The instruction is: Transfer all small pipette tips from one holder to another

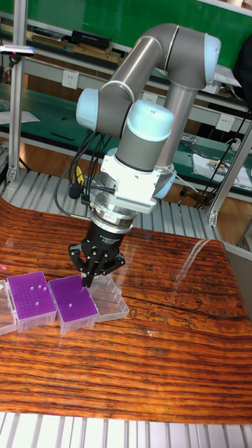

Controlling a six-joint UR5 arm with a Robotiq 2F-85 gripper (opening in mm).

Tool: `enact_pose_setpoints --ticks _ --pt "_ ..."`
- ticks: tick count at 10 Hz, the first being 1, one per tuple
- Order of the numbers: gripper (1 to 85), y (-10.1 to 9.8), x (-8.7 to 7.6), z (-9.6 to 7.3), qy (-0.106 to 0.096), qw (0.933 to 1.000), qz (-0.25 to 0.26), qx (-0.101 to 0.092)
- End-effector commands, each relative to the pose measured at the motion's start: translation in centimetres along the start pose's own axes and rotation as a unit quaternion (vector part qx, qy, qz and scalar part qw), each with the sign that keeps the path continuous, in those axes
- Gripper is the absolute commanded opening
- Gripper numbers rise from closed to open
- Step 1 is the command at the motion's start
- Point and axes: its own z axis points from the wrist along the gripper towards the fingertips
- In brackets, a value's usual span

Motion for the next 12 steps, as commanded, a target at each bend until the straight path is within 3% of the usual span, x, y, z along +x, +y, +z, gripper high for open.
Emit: enact_pose_setpoints --ticks 1,6,12 --pt "1.3 -1.2 -0.6 -0.5 -0.002 0.9999 -0.015 0.003" --pt "1.3 -4.7 -1.6 -1.5 -0.004 0.9991 -0.041 -0.005" --pt "1.3 -7.6 -2.1 0.0 -0.029 0.9964 -0.078 -0.009"
